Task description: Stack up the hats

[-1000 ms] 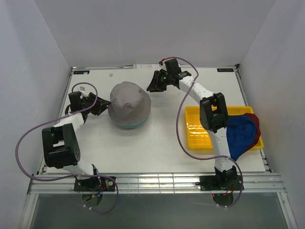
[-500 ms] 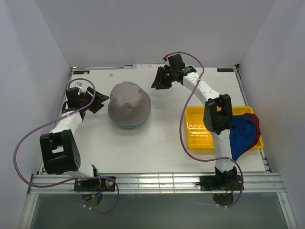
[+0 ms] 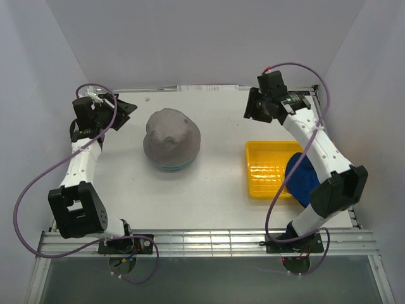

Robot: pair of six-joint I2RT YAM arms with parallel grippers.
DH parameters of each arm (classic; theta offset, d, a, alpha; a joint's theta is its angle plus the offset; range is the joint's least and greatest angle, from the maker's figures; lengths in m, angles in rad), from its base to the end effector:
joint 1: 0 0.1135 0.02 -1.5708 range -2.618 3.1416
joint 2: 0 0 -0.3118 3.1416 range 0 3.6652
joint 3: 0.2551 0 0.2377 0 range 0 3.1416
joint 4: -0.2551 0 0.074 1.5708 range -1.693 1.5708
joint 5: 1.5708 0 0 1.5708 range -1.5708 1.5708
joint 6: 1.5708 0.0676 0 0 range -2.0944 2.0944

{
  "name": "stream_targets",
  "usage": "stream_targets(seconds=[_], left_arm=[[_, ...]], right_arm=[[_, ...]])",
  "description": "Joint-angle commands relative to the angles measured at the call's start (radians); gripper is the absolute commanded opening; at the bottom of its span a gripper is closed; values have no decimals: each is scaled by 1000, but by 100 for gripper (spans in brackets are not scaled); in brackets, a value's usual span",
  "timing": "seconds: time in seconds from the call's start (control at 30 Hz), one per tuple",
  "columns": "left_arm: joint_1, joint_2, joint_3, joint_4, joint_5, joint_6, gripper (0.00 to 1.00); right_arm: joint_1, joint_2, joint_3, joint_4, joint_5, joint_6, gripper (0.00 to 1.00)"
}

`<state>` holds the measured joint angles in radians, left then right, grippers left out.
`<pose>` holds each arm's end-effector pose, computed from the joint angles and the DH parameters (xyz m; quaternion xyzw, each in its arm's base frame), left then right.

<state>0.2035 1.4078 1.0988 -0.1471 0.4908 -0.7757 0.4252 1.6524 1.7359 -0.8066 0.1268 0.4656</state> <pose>0.3264 0.0348 0.3495 -0.2737 0.7870 -0.3426 0.4340 0.3455 0.1471 0.4099 0.0444 0.9090 0.1247 0.3953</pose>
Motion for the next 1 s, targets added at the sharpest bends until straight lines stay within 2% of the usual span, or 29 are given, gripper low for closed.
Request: stream_targets(seconds=[0.0, 0.03, 0.1, 0.27, 0.43, 0.6, 0.73, 0.97], left_arm=[[-3, -32, 68, -26, 58, -13, 72], [-9, -27, 81, -31, 68, -11, 71], [-18, -21, 105, -37, 69, -11, 71], [-35, -6, 128, -39, 92, -13, 70], [-44, -9, 118, -39, 94, -8, 70], [-50, -10, 115, -42, 91, -4, 70], [-53, -7, 111, -45, 91, 1, 70], [-59, -6, 102, -55, 78, 18, 70]], right_arm=[[-46, -141, -186, -141, 275, 92, 55], [-57, -175, -226, -157, 348, 116, 57], [-97, -261, -354, -181, 399, 152, 62], [-241, -377, -528, -193, 447, 197, 63], [-319, -356, -533, -331, 600, 306, 63], [-388, -234, -496, -496, 685, 451, 63], [-445, -178, -535, -482, 660, 447, 63], [-476, -210, -579, -368, 620, 397, 62]])
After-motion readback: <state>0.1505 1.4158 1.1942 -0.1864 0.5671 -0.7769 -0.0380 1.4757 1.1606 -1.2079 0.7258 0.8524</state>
